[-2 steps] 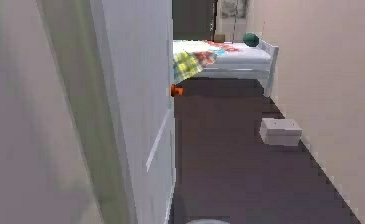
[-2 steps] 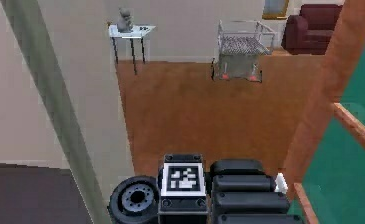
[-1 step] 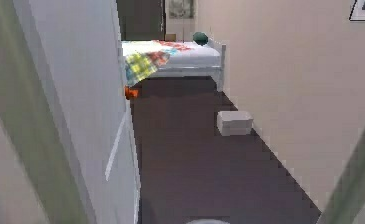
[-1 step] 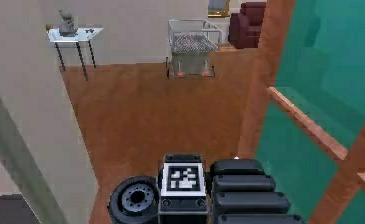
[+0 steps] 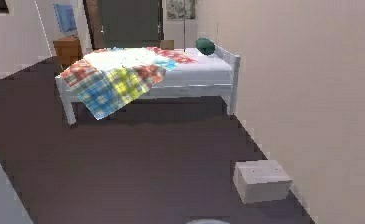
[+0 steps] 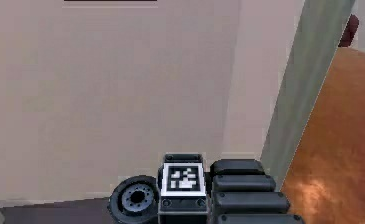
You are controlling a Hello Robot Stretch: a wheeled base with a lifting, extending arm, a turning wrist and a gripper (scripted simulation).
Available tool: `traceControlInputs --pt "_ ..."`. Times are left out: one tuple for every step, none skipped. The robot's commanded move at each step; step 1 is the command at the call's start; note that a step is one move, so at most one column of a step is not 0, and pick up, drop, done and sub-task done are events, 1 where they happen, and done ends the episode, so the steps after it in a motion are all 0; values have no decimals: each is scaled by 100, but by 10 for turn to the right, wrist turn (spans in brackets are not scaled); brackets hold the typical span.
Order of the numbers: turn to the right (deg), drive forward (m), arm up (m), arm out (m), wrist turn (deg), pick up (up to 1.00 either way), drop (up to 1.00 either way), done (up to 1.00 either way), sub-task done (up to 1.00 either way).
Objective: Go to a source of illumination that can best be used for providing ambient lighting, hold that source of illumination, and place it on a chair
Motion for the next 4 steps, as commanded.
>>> traceControlInputs --pt "0 50 0 0 0 0 0 0 0" --pt "-450 0 0 0 0 0 0 0 0" --pt "0 100 0 0 0 0 0 0 0" --pt "0 100 0 0 0 0 0 0 0"
